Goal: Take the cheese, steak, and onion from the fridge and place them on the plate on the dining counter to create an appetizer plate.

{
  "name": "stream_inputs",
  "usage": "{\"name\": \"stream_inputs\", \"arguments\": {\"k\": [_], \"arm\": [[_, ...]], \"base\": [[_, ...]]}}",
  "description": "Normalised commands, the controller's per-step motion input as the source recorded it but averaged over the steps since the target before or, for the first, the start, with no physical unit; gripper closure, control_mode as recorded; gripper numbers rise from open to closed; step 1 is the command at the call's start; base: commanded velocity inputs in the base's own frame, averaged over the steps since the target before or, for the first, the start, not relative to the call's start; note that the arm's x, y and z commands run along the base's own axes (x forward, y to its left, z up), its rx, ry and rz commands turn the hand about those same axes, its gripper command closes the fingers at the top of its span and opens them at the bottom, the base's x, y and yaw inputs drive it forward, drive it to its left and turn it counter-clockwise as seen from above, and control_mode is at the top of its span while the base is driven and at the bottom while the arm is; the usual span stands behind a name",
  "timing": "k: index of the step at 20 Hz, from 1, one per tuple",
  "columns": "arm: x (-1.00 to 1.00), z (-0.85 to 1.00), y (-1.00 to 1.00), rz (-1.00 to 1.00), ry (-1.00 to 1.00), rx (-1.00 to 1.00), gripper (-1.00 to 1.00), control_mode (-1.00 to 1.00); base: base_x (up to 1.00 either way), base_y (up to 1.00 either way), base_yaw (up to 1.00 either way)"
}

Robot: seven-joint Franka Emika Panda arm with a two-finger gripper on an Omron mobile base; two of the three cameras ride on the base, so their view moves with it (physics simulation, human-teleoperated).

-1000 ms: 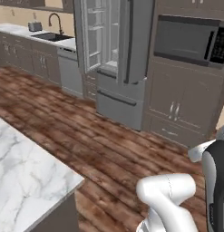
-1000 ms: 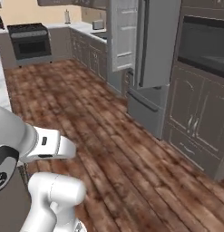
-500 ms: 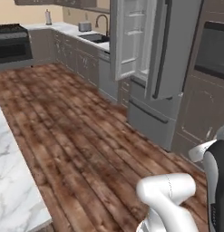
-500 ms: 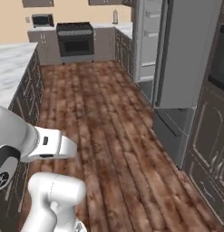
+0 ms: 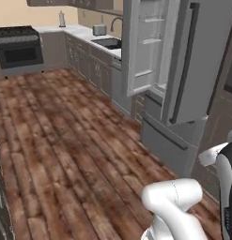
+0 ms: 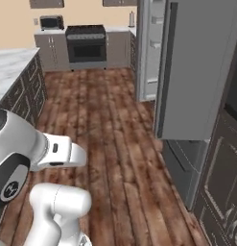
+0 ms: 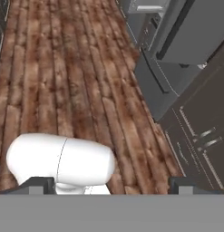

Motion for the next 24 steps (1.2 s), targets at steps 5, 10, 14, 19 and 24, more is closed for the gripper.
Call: {"name": "stream_inputs", "arguments": {"k": [5,10,14,19,24], "arm": [[0.00,0.00,0.00,0.00,0.00,0.00,-1.00,1.00],[0.00,0.00,0.00,0.00,0.00,0.00,-1.00,1.00],[0.00,0.00,0.00,0.00,0.00,0.00,-1.00,1.00],[0.00,0.00,0.00,0.00,0.00,0.00,-1.00,1.00],[0.00,0.00,0.00,0.00,0.00,0.00,-1.00,1.00]], "base": [[0.62,0.88,-0.09],[0.70,0.86,-0.21],[0.74,0.26,-0.33],[0.85,0.06,-0.37],[0.81,0.18,-0.45]]}}
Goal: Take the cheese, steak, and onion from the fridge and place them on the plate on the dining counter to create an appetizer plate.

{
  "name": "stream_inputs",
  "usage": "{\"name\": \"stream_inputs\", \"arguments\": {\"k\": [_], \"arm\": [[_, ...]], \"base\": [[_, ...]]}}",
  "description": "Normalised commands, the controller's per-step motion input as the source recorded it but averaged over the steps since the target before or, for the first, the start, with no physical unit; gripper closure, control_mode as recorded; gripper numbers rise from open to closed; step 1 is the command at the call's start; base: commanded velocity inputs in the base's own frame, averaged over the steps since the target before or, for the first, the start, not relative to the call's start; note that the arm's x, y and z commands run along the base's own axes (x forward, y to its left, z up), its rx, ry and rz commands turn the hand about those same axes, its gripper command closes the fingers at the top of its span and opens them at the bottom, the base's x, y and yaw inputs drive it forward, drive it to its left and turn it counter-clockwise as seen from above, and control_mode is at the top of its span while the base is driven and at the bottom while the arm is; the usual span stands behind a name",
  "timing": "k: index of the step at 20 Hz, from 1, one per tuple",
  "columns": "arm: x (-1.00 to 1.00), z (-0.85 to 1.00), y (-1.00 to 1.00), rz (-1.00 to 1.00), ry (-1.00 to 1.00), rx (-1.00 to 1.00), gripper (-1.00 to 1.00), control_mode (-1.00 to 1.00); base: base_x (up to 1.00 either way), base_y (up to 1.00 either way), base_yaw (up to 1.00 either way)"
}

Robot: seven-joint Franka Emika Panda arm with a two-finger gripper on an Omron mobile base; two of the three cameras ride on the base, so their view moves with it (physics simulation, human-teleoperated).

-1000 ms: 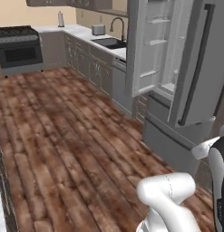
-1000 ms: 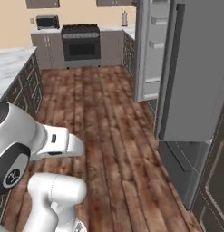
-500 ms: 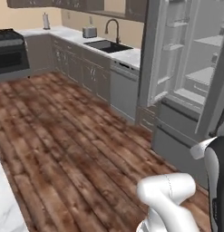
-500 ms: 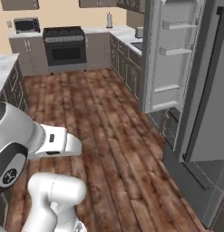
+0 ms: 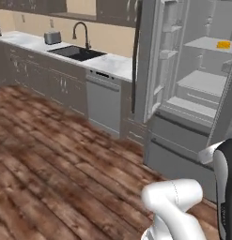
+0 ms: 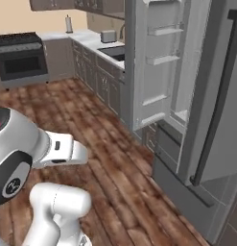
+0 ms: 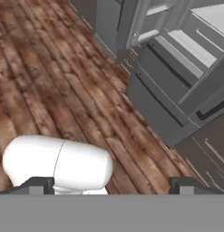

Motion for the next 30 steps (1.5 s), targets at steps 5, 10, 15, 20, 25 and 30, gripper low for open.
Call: {"name": "stream_inputs", "arguments": {"k": [5,10,15,20,25,30], "arm": [[0.00,0.00,0.00,0.00,0.00,0.00,-1.00,1.00],[0.00,0.00,0.00,0.00,0.00,0.00,-1.00,1.00],[0.00,0.00,0.00,0.00,0.00,0.00,-1.00,1.00],[0.00,0.00,0.00,0.00,0.00,0.00,-1.00,1.00],[0.00,0.00,0.00,0.00,0.00,0.00,-1.00,1.00],[0.00,0.00,0.00,0.00,0.00,0.00,-1.00,1.00]], "base": [[0.87,0.17,-0.54],[0.89,0.29,-0.59],[0.81,0.47,-0.63],[0.59,0.21,-0.61],[0.47,0.22,-0.54],[0.67,0.50,-0.25]]}}
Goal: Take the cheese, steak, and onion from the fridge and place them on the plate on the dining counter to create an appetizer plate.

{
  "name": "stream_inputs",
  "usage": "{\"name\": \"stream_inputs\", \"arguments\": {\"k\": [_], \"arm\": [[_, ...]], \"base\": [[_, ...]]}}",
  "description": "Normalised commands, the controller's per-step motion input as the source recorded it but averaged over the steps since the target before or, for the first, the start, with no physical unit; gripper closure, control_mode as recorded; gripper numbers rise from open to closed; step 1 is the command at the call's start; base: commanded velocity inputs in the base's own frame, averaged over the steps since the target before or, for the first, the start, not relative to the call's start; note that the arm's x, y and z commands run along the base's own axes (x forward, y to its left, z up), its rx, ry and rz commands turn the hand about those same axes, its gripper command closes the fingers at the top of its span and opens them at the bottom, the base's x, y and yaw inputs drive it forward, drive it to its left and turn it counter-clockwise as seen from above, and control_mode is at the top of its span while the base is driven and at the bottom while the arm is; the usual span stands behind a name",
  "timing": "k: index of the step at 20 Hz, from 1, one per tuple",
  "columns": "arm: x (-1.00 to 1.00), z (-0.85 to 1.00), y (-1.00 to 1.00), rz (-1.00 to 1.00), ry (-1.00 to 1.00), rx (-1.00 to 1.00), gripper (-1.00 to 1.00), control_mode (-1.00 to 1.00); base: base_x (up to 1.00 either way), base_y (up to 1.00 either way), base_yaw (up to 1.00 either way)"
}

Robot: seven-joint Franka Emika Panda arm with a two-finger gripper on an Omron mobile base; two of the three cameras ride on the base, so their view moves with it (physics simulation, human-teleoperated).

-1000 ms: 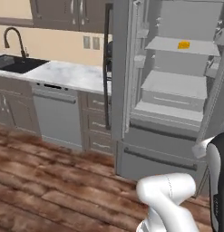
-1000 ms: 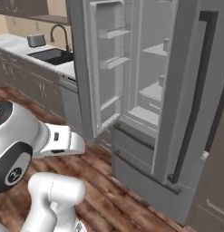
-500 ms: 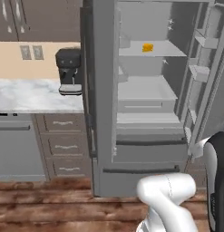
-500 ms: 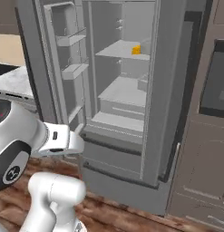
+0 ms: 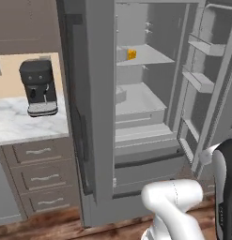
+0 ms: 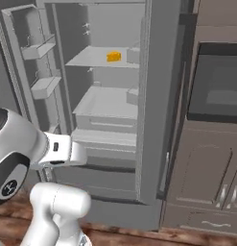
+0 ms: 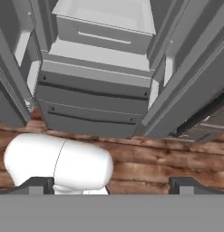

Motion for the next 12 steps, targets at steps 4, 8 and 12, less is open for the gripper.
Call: {"name": "stream_inputs", "arguments": {"k": [4,8,12], "arm": [[0.00,0.00,0.00,0.00,0.00,0.00,-1.00,1.00],[0.00,0.00,0.00,0.00,0.00,0.00,-1.00,1.00],[0.00,0.00,0.00,0.00,0.00,0.00,-1.00,1.00]], "base": [[0.39,0.27,-0.14],[0.23,-0.26,-0.01],[0.33,-0.23,0.00]]}}
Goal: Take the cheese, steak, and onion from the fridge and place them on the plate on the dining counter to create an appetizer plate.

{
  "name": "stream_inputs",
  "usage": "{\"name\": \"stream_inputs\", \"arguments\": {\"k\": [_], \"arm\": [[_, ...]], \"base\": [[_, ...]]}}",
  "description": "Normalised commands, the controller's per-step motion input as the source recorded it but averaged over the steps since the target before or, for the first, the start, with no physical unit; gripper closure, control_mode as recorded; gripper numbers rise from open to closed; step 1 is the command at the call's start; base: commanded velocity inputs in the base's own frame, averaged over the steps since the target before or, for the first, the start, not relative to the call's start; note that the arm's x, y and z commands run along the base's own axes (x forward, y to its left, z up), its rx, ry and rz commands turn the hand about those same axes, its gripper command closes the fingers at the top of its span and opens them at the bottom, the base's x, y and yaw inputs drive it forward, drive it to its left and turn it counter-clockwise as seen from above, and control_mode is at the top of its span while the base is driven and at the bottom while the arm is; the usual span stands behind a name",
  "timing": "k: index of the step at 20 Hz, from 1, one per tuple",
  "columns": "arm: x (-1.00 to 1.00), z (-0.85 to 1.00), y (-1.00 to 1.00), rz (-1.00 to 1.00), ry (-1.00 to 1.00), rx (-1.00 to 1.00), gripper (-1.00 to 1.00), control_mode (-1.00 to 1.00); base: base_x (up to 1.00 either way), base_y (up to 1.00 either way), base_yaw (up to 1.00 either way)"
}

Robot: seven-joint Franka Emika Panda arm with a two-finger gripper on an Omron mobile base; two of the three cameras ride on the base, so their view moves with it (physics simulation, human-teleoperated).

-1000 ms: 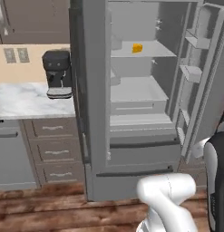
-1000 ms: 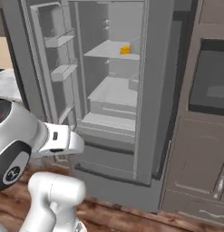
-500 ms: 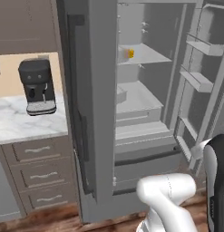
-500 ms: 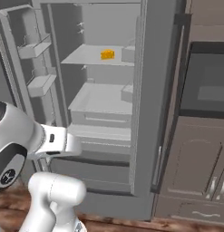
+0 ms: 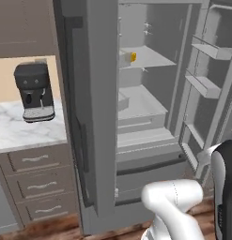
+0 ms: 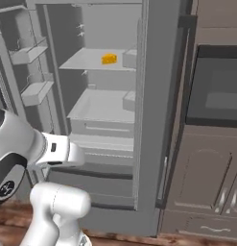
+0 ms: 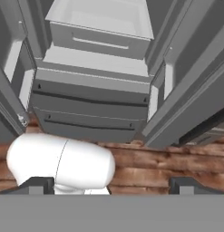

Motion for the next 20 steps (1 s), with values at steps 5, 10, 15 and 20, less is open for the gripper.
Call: {"name": "stream_inputs", "arguments": {"k": [5,10,15,20], "arm": [[0.00,0.00,0.00,0.00,0.00,0.00,-1.00,1.00],[0.00,0.00,0.00,0.00,0.00,0.00,-1.00,1.00],[0.00,0.00,0.00,0.00,0.00,0.00,-1.00,1.00],[0.00,0.00,0.00,0.00,0.00,0.00,-1.00,1.00]], "base": [[0.71,-0.07,0.04],[0.87,-0.06,0.05],[0.68,-0.20,0.09],[0.59,-0.10,0.11]]}}
